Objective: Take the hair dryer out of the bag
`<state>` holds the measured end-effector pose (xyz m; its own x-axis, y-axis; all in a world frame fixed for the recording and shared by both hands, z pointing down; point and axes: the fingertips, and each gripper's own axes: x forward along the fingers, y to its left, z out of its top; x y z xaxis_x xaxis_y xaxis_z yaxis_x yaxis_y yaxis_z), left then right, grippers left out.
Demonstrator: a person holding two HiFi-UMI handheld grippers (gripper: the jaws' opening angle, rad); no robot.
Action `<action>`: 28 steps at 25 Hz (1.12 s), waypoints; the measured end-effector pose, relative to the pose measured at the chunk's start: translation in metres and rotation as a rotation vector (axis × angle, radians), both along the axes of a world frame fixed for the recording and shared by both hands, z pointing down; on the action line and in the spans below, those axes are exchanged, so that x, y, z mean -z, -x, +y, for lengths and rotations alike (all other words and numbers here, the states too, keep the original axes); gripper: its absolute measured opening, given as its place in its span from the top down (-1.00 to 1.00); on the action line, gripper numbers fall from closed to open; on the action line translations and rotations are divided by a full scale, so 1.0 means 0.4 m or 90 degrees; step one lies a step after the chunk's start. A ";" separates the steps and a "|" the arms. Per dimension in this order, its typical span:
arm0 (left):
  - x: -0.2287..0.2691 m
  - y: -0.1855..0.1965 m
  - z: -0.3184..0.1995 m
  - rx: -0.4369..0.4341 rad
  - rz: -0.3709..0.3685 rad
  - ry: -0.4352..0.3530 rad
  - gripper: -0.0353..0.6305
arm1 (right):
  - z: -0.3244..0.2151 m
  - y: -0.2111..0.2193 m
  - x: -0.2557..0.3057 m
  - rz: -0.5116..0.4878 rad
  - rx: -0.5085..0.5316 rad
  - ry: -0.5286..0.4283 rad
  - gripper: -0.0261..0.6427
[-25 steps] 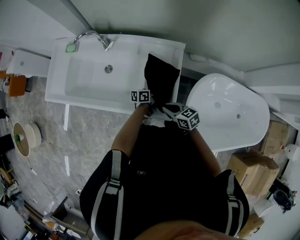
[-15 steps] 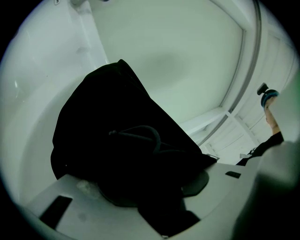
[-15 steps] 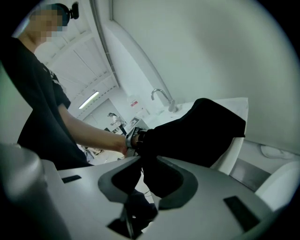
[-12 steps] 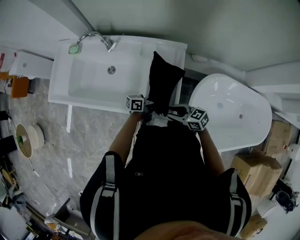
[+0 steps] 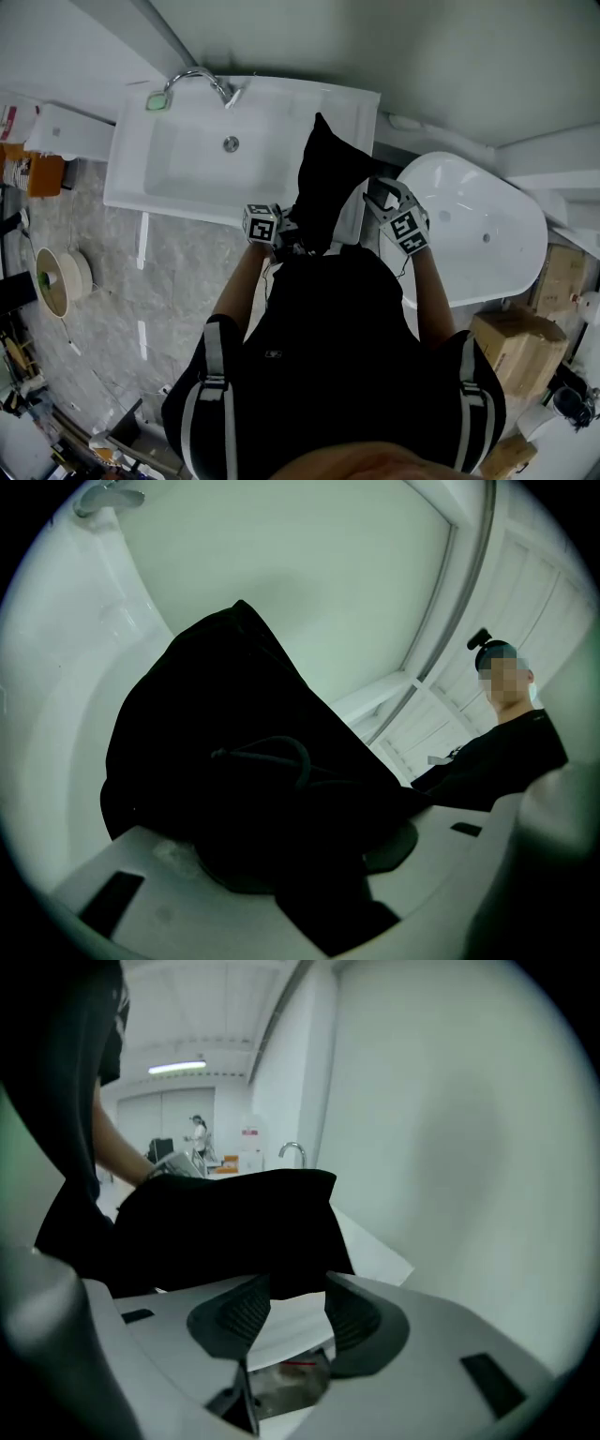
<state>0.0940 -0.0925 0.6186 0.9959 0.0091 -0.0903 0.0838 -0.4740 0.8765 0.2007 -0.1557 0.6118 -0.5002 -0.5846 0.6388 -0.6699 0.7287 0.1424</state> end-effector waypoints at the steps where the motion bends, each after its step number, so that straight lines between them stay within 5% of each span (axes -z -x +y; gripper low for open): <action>1: 0.010 0.009 0.007 -0.005 -0.001 -0.006 0.33 | -0.015 0.000 0.010 0.029 -0.001 -0.035 0.22; 4: 0.028 0.036 0.029 -0.015 -0.005 -0.026 0.33 | -0.050 0.023 0.033 0.062 0.004 -0.098 0.17; 9: 0.041 0.065 0.059 -0.027 -0.001 -0.034 0.33 | -0.057 0.101 0.033 0.087 0.076 -0.121 0.17; 13: 0.052 0.077 0.077 -0.028 -0.001 -0.037 0.33 | -0.056 0.136 0.033 0.088 0.106 -0.116 0.71; 19: 0.061 0.087 0.083 -0.028 -0.015 -0.043 0.33 | -0.124 0.095 0.096 0.021 0.017 -0.112 0.72; 28: 0.052 0.086 0.113 -0.052 -0.009 -0.046 0.33 | -0.194 0.029 0.159 0.031 -0.033 -0.142 0.72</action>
<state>0.0595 -0.0474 0.5979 0.9927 0.0966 -0.0720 0.1125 -0.5280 0.8418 0.1893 -0.2333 0.5481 -0.4384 -0.7379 0.5132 -0.6938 0.6408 0.3287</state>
